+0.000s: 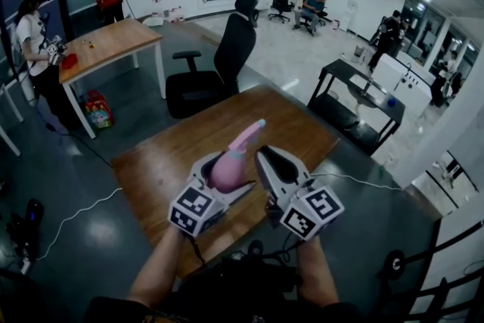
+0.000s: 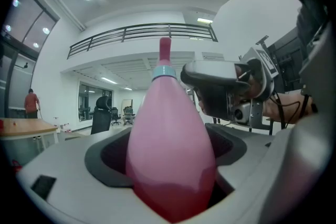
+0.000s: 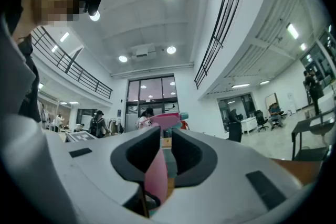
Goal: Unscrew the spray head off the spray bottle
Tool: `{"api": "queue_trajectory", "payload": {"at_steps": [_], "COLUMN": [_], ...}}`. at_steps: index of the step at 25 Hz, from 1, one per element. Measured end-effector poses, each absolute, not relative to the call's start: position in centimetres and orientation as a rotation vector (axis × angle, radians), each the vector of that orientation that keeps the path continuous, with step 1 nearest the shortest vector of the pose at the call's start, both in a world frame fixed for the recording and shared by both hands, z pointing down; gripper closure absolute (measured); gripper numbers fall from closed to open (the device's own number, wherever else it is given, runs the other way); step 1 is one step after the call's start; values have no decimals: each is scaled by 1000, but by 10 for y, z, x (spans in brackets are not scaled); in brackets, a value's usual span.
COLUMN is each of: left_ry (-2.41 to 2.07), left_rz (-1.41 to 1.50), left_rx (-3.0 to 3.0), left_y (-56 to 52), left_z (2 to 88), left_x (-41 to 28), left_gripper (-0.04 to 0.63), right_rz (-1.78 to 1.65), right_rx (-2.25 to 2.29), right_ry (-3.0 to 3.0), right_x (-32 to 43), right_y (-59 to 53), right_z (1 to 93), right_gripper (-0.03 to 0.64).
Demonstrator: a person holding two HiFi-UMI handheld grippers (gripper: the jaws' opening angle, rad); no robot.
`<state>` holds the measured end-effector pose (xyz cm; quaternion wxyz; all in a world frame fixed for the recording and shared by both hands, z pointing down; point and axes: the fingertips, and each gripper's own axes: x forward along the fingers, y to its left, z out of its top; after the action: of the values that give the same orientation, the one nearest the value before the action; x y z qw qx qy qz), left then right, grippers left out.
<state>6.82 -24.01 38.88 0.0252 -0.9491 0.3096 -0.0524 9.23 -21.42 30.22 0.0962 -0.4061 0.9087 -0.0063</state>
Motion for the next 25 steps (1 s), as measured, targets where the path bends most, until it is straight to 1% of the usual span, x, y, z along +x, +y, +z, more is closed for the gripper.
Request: {"api": "queue_trajectory", "payload": {"at_steps": [4,8,18,19,25], "left_ry": [979,982,945,940,858], "left_rz": [-160,-172,-228,-230,-212], "left_rx": [-2909,-2886,-2853,-2853,-2883], "left_y": [-242,-238,-229,-227,-219], "left_z": [388,388,391,392,390], "left_x": [71,75,86,86,91], "left_gripper": [160,160,160,160,160], "right_rz": [-92,-153,-134,-126,-107], "right_rx": [-1107,-1088,-1088,-1099,-1049], "right_ry": [2723,2714,2737,2743,2774], "right_x": [78,71,69,70,75], "right_y": [-211,-214,-213,-213,-206], "right_z": [305,307,310,311,310], "right_gripper": [478,445,447,476,480]}}
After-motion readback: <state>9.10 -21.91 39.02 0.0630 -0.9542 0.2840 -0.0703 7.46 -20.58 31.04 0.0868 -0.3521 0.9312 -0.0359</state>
